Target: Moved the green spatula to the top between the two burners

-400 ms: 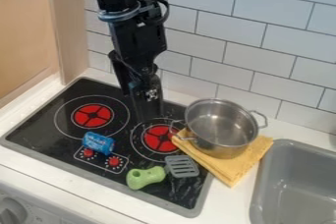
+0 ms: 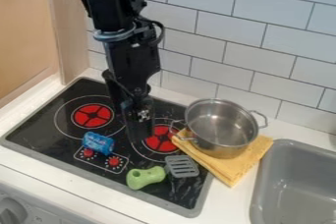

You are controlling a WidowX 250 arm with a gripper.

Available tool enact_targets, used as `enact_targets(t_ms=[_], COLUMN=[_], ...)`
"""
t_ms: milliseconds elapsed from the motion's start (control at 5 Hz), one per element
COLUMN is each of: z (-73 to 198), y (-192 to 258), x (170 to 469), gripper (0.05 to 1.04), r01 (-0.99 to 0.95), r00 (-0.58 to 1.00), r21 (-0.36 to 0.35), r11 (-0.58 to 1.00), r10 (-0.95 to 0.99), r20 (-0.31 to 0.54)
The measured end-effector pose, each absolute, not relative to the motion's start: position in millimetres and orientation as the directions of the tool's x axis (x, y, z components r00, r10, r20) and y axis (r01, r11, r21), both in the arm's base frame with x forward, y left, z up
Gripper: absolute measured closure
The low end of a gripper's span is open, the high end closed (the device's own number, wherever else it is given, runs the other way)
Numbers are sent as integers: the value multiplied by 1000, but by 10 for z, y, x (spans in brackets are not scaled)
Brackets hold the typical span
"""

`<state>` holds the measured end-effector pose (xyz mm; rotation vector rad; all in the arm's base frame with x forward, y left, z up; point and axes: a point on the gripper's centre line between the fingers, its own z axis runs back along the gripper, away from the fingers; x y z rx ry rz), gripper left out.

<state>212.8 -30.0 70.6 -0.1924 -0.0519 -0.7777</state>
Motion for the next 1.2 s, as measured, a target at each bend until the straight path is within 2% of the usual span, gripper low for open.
enact_targets(t_ms=[600, 1200], z=[441, 160], y=[-462, -471], x=[2024, 2021], gripper=[85, 85], r01=[779, 780], r00=[627, 626], r21=[-100, -53], r11=[619, 624], r10=[-774, -777], r20=[86, 65])
